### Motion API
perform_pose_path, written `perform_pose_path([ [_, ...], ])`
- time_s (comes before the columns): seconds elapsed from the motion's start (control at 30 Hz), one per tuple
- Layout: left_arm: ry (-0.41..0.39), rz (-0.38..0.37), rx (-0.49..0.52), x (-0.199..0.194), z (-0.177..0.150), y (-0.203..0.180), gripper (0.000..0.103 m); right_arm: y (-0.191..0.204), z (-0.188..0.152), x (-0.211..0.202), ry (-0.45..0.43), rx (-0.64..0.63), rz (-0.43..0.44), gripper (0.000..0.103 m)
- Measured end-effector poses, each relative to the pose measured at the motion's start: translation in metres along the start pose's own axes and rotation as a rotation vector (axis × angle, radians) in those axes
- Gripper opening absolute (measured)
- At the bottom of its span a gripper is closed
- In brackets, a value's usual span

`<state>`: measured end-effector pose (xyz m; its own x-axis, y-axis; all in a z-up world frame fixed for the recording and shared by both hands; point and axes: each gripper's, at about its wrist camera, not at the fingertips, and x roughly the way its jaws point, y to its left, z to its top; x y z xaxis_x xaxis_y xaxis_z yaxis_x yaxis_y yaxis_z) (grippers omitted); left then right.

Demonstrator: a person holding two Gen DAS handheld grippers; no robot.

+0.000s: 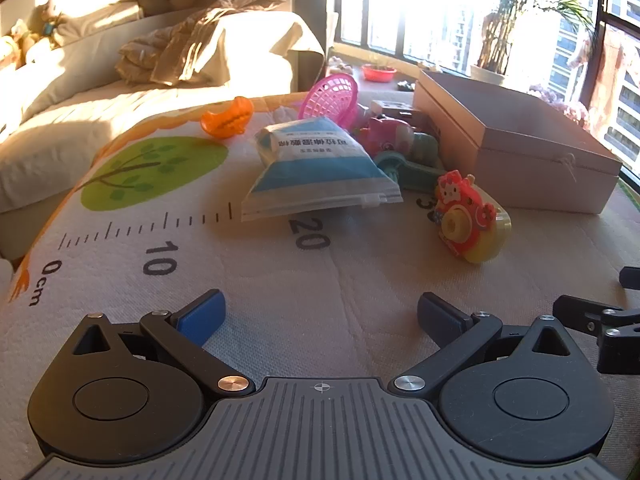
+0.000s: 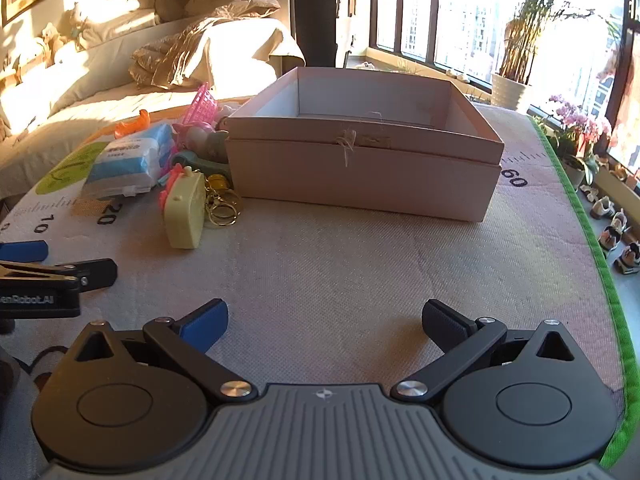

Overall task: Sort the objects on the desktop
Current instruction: 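Move the right tool toward the yellow red-faced toy keychain, then grasp the yellow keychain toy with the right tool while the left tool grasps the orange cup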

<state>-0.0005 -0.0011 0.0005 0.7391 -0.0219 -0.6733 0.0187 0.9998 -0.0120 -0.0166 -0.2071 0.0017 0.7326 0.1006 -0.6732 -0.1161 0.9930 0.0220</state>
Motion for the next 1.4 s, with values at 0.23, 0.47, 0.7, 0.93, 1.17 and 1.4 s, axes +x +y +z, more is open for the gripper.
perform_pose_path([
  [0.23,0.002,0.004,0.003,0.0,0.0,0.0,0.103,-0.005,-0.003,-0.019,-0.068,0.001,-0.003,0.103],
  [0.47,0.001,0.004,0.006,-0.001,0.0,-0.001,0.103,-0.008,0.004,-0.022,-0.109,0.022,-0.009,0.103],
  [0.7,0.02,-0.016,0.028,-0.006,0.001,0.0,0.103,-0.009,0.014,-0.022,-0.138,0.004,-0.029,0.103],
  [0.93,-0.001,-0.019,0.029,-0.024,0.006,0.017,0.103,0.003,0.025,-0.015,-0.117,-0.031,0.021,0.103],
  [1.17,-0.014,0.03,0.015,-0.031,0.015,0.044,0.103,0.047,0.056,0.011,-0.109,-0.131,0.128,0.086],
  [1.4,0.009,0.031,0.015,-0.03,0.009,0.048,0.103,0.065,0.065,0.041,-0.042,-0.129,0.203,0.026],
])
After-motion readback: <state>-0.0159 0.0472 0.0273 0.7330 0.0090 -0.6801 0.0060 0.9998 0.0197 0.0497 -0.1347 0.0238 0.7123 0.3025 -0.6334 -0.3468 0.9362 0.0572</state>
